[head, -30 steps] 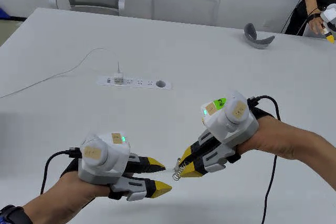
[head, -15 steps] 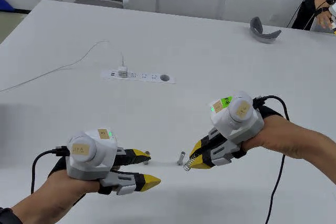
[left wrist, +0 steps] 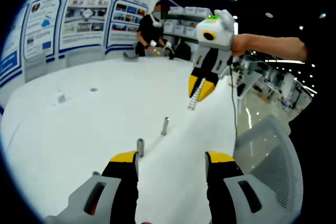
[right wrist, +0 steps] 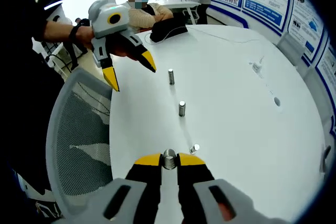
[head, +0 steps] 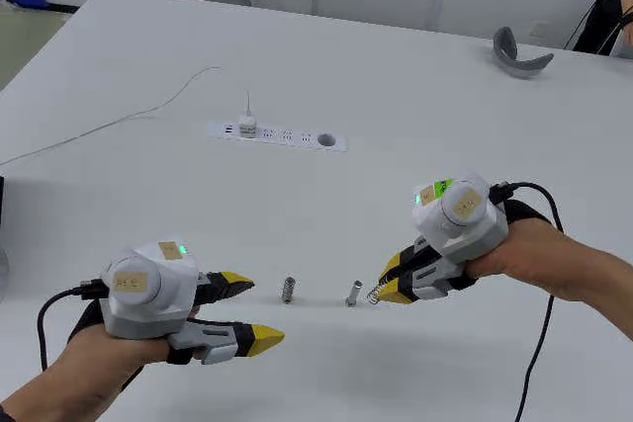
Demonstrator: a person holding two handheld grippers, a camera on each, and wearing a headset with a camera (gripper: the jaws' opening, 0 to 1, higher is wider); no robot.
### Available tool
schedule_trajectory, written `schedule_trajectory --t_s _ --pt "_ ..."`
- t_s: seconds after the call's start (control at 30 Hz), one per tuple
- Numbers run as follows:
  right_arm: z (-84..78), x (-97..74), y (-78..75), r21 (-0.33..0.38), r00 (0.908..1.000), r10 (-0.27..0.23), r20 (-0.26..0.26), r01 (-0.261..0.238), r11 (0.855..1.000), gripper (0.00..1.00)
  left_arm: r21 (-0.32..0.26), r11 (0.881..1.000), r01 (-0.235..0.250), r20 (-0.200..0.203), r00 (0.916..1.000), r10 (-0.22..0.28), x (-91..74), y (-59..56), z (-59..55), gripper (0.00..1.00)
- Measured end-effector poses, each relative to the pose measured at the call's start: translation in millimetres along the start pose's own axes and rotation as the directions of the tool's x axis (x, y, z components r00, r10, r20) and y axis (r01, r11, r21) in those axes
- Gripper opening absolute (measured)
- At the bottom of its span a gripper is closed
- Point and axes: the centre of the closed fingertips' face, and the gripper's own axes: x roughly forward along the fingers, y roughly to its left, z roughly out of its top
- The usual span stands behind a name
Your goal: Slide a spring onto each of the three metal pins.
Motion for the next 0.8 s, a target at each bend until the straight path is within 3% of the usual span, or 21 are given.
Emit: schedule_trajectory --t_s 0.3,0.8 --pt "-3.5 11.7 -13.2 0.007 0.9996 -0.013 -0.027 0.013 1.0 0.12 -0.067 0.994 -0.086 0.009 0.9962 0.087 -19.3 21.9 -12.6 0.59" --pt "-7.1 32.5 -34.5 -0.006 0.9981 -0.019 -0.058 0.019 1.0 0.12 -0.144 0.972 -0.183 -0.01 0.9829 0.184 -43.9 39.7 -36.6 0.69"
